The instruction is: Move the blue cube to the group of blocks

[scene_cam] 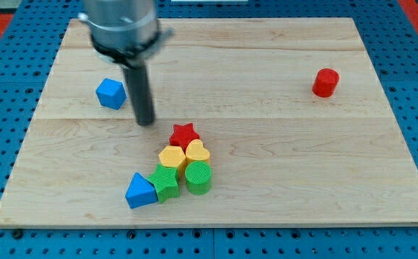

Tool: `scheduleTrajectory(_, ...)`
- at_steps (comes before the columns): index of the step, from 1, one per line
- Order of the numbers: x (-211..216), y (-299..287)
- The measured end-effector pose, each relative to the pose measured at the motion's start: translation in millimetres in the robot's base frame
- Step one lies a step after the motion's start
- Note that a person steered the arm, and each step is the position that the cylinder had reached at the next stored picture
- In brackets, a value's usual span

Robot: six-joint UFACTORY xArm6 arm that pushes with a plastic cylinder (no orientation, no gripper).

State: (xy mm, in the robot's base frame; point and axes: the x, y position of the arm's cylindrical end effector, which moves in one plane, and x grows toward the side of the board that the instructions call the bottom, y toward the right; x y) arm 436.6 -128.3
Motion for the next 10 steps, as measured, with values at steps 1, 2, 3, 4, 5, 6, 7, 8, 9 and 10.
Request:
scheduleTrajectory(1,21,-89)
scheduleTrajectory(2,-30,-146)
scheduleTrajectory(3,-78,-134)
scheduleTrajectory(4,-87,-51)
scheduleTrajectory(5,-18,-14)
scheduleTrajectory(6,-66,1)
scheduleTrajectory(7,-55,-29)
scheduleTrajectory(8,-11,-6)
scheduleTrajectory(9,-29,-24)
scheduleTrajectory(10,-11,-59)
